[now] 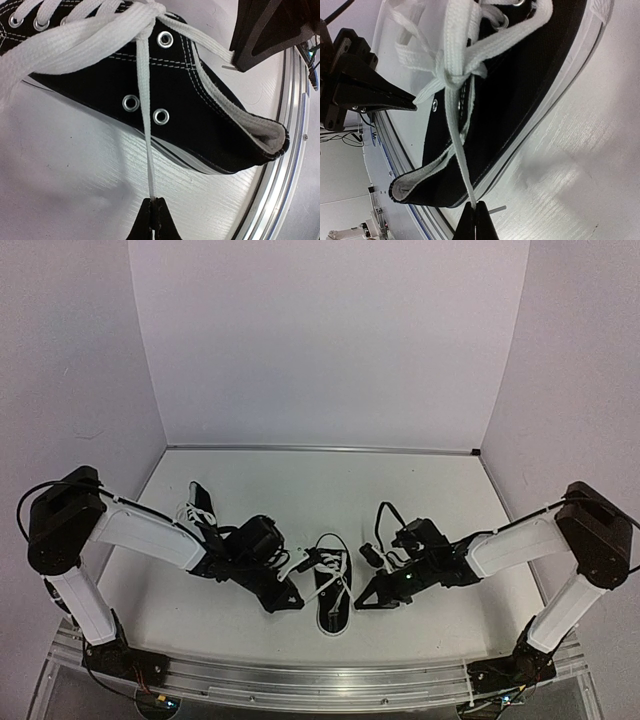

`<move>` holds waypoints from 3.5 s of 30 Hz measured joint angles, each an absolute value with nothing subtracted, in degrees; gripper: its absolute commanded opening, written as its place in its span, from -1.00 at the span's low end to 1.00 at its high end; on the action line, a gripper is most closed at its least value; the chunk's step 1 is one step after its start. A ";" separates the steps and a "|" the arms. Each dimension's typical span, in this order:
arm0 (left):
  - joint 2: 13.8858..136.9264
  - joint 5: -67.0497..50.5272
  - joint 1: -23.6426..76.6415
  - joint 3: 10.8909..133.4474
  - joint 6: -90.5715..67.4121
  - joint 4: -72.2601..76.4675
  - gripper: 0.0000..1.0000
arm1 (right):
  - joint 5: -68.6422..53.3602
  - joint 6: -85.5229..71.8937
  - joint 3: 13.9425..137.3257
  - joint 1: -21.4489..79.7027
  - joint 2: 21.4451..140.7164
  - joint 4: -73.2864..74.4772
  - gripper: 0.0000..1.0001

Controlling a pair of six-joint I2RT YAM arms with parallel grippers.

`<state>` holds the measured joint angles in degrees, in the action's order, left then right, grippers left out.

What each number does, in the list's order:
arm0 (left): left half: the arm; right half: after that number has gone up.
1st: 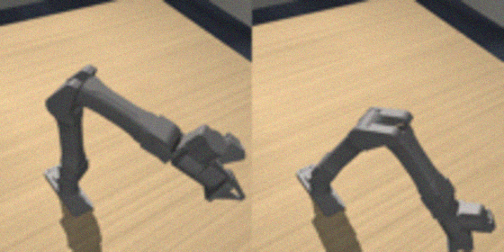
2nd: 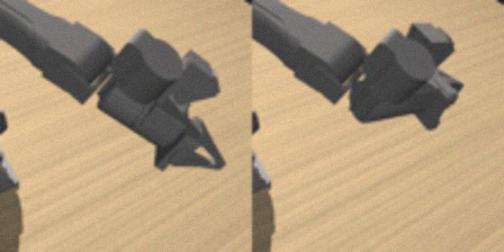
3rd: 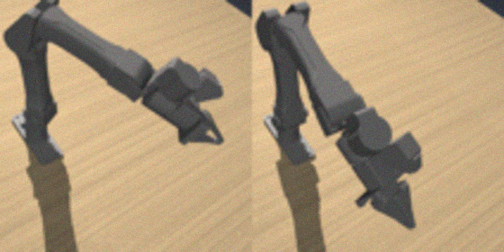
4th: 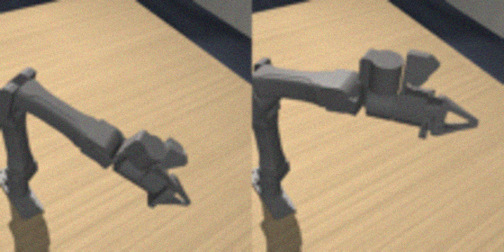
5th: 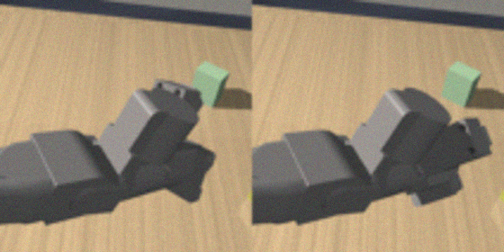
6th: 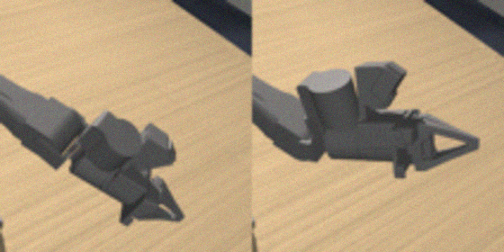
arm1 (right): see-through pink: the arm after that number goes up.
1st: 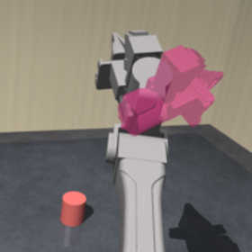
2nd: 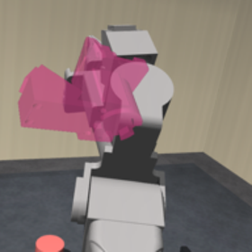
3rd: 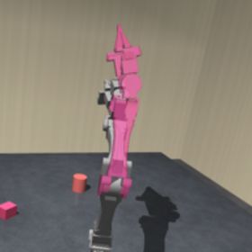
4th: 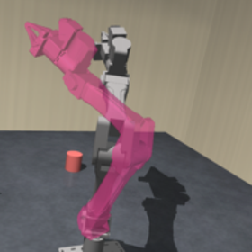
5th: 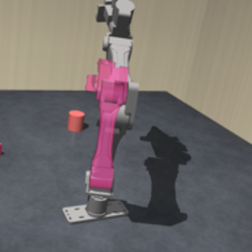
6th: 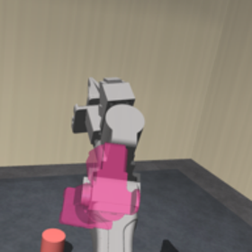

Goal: Tie the shoes

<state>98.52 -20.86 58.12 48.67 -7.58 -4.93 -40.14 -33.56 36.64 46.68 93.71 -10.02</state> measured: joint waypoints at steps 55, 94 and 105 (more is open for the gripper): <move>87.36 -24.21 50.78 44.08 -11.70 1.04 0.11 | -32.19 -36.09 44.77 40.53 91.46 -6.43 -0.11; 96.84 -22.43 49.89 48.14 -10.64 3.06 0.05 | -38.14 -38.34 49.60 42.22 103.07 -12.74 -1.00; 103.61 -24.87 49.82 54.19 -4.68 3.06 0.02 | -37.41 -38.35 49.60 42.22 102.72 -12.41 -1.00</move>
<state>103.61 -24.87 49.82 54.19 -4.68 3.06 -37.41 -38.35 49.60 42.22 102.72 -12.41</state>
